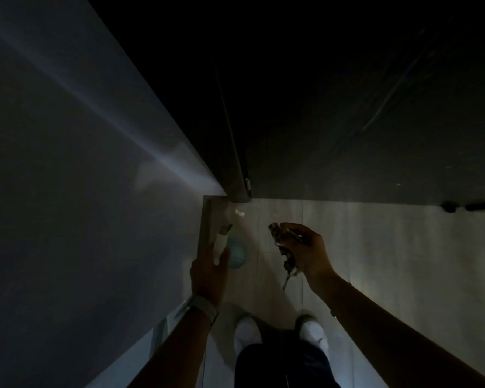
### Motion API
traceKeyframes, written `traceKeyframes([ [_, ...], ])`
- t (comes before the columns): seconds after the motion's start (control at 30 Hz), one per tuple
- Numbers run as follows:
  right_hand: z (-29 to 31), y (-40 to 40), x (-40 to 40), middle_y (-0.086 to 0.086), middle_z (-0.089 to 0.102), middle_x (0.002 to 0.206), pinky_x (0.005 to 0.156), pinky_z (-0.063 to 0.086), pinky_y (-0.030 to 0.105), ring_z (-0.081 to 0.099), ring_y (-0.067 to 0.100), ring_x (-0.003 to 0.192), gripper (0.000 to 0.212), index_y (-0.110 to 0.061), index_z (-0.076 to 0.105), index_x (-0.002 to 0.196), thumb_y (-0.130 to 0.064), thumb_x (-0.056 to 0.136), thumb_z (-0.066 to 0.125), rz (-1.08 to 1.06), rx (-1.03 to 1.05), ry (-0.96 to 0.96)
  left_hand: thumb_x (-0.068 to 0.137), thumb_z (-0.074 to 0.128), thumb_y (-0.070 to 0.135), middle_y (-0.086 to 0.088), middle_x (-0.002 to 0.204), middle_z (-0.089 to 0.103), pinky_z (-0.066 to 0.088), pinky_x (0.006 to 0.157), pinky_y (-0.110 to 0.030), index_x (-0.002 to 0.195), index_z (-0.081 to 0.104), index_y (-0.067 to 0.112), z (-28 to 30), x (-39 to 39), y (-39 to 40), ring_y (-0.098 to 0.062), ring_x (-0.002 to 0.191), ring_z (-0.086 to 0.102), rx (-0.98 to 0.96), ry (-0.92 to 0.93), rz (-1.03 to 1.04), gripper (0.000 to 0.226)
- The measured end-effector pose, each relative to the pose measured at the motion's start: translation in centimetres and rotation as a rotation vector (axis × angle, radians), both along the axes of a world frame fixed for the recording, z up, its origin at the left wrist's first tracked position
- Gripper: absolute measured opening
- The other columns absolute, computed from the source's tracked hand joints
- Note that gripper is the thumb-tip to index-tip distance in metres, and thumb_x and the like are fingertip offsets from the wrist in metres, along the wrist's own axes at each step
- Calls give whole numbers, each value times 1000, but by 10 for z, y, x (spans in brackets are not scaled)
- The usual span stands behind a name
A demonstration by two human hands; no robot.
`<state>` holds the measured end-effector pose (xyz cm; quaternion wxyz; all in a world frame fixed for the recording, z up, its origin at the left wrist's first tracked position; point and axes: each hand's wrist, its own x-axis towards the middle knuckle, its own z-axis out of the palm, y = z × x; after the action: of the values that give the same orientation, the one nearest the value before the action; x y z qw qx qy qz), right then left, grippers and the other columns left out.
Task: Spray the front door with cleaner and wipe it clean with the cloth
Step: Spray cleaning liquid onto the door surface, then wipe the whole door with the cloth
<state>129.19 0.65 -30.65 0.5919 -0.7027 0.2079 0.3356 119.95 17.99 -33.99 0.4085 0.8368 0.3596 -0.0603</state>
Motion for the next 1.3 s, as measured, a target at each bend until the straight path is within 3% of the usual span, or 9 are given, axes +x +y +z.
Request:
traceKeyframes([
  [0.13,-87,10,-1,-1,68,77,58,54,20,62,13,64,31,-24,67,97,4,82,67,-83,9,34,91,67,24,-27,92,69,38,73,-26,96,69,-6,-102,27,20,-39,89,66,63,42,26,30],
  [0.3,-148,1,-3,8,69,84,60,50,23,64,17,72,18,-8,69,106,-5,89,64,-176,-4,115,92,64,22,-28,95,68,45,73,-36,98,67,-6,-173,42,40,-40,93,64,78,94,76,29],
  [0.4,-163,-5,-2,9,69,84,55,53,24,66,17,70,13,-11,69,101,-11,94,57,-183,36,97,93,63,18,-28,98,67,42,74,-31,97,66,-7,-193,47,47,-37,95,63,31,88,119,26],
  [0.53,-162,-9,1,10,71,85,62,54,32,66,22,76,16,-10,70,102,-9,94,57,-194,80,73,94,61,17,-30,115,63,45,90,-44,115,62,-8,-202,55,51,-43,110,58,42,115,104,33],
  [0.63,-147,-12,2,9,73,84,67,56,32,67,23,75,16,-16,71,101,-8,92,59,-209,77,56,93,62,12,-28,127,57,41,96,-41,130,53,-6,-187,57,49,-42,119,53,-24,132,105,42],
  [0.83,-39,-25,4,5,74,85,67,56,29,68,21,77,16,-24,71,97,-11,92,63,-187,60,-48,96,57,34,-15,111,66,45,82,-32,112,67,4,-64,32,31,-33,104,61,-123,179,12,35],
  [1.0,129,-46,4,5,71,75,58,54,25,64,15,65,15,-22,70,98,-13,92,61,-149,88,-208,91,65,10,-5,109,65,43,86,-14,108,66,6,116,6,-3,-18,103,59,-192,-46,13,17],
  [1.17,312,-76,9,10,68,74,56,50,28,62,16,63,12,-19,72,96,-13,91,63,-87,142,-411,83,53,51,0,104,69,50,91,-32,105,69,12,301,10,-29,-12,97,64,-167,-213,-134,47],
  [1.3,437,-99,18,-2,75,90,72,55,27,69,12,81,21,-21,72,102,-8,86,68,-65,117,-681,95,58,15,8,111,65,47,92,-18,107,64,26,424,28,-47,-9,105,61,-172,-337,-156,18],
])
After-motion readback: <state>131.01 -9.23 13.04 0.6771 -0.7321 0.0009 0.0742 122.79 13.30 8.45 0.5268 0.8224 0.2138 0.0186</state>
